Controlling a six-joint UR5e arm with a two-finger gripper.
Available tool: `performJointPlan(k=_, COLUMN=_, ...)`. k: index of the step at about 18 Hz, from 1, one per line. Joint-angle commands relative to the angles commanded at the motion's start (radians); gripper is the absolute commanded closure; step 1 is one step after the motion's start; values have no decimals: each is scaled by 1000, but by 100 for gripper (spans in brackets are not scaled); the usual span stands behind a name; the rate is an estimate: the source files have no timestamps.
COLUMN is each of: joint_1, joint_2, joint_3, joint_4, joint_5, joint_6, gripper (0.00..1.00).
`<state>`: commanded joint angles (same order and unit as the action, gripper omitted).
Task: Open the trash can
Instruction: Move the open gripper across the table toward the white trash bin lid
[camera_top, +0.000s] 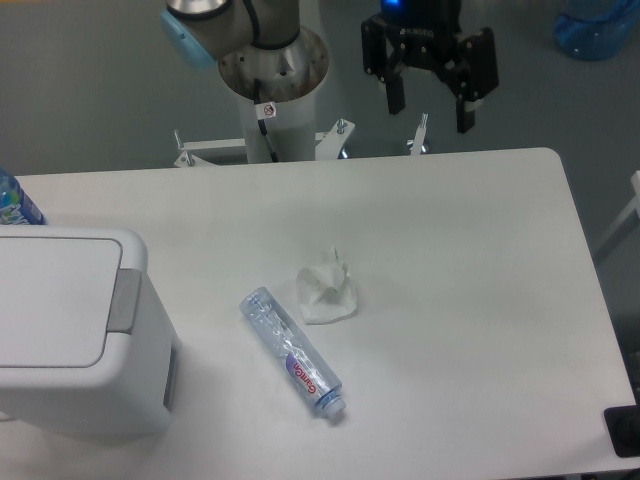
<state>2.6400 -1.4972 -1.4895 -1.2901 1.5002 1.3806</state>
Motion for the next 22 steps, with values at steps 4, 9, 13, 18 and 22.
performJointPlan(k=4, joint_1=0, joint_2=5, joint_3=-6, joint_4=0, joint_5=2, joint_6=-2, gripper=0)
performJointPlan(k=9, joint_1=-9, joint_2=-8, joint_3=2, joint_4=0, joint_5=-17, joint_6=-138, gripper=0)
performJointPlan(k=13, joint_1=-29, joint_2=-12, joint_3=-3, joint_4=24, joint_5=-41, joint_6=-247, gripper=0)
performJointPlan(k=18, joint_1=-90, joint_2=-28, joint_3=-9, joint_4=71, joint_5=-41, joint_6=-403, gripper=0)
performJointPlan(k=22, joint_1=-173, joint_2=-47, joint_3=-9, joint_4=80, joint_5=-41, joint_6=-533, gripper=0)
